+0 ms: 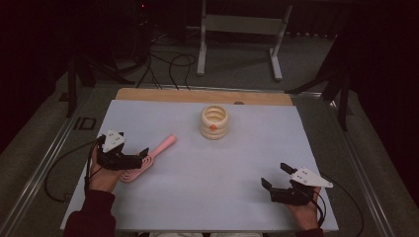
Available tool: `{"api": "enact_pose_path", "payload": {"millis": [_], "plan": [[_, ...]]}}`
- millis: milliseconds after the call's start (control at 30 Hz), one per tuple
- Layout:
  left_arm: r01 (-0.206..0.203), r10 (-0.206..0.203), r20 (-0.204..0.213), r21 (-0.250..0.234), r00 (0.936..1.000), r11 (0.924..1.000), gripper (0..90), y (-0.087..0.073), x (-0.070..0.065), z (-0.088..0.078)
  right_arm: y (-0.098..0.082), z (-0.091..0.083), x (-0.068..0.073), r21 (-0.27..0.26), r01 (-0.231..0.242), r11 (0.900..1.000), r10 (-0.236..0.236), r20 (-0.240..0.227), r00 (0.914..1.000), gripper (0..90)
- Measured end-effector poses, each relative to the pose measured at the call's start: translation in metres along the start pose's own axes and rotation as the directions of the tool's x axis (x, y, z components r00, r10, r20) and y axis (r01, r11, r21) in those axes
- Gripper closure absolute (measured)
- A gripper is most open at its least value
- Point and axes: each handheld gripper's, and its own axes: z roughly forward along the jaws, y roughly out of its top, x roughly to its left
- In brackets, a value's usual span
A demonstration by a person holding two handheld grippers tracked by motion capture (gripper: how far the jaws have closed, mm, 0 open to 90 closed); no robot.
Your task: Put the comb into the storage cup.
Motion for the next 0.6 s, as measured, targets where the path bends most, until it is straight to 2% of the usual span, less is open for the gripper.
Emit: {"api": "enact_pose_path", "payload": {"millis": [233, 600], "plan": [[0.019, -0.019, -0.003, -0.006, 0.9998, 0.9998, 0.0, 0.008, 0.005, 0.006, 0.0, 0.0, 0.0, 0.0, -0.002, 1.0, 0.002, 0.001, 1.0, 9.2], [0.02, -0.02, -0.007, 0.004, 0.9998, 0.9998, 0.6, 0.023, 0.009, 0.017, 0.0, 0.0, -0.001, -0.001, -0.003, 1.0, 0.003, 0.0, 1.0, 9.2]]}}
